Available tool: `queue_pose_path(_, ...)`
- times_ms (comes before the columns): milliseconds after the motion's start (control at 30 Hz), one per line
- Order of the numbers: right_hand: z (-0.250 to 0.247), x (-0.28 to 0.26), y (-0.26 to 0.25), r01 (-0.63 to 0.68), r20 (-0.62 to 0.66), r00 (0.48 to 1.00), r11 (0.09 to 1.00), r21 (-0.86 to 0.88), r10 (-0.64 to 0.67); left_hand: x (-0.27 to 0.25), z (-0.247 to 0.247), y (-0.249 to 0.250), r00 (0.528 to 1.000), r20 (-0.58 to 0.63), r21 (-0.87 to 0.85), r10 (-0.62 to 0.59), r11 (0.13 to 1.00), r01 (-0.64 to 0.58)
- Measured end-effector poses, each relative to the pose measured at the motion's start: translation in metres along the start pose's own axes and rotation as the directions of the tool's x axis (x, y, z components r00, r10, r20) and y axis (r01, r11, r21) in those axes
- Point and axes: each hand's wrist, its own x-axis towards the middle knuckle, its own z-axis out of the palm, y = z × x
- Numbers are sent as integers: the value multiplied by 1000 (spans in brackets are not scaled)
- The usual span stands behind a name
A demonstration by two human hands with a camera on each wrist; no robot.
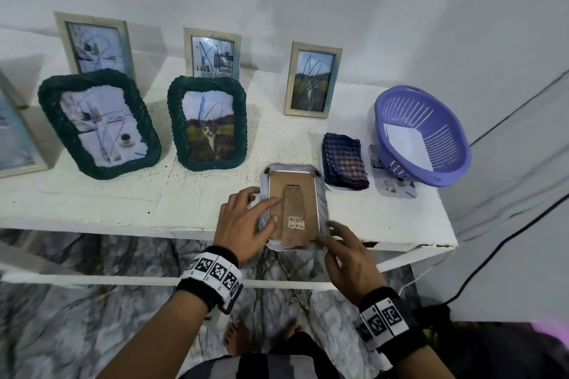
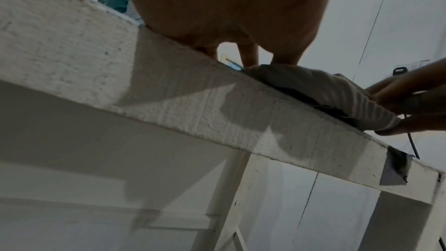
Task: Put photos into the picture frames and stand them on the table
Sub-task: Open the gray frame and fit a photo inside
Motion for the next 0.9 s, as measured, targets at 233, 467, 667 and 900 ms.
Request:
queue_pose_path(233,12,5,-9,-181,-136,974,983,8,181,-1,0,1,1000,-9,1,-3,1000,3)
queue_pose_path(467,19,9,-18,-343,-183,919,937,64,349,-1,0,3,1000,-22,-7,-21,1000,21)
queue_pose_path(667,16,12,-20,-487,-99,849,840,240,520,-1,4,6,997,-31,-2,-66,998,66)
queue_pose_path(900,16,9,-12,-444,-64,867,825,350,494,-2,4,17,989,-39,18,-141,990,142)
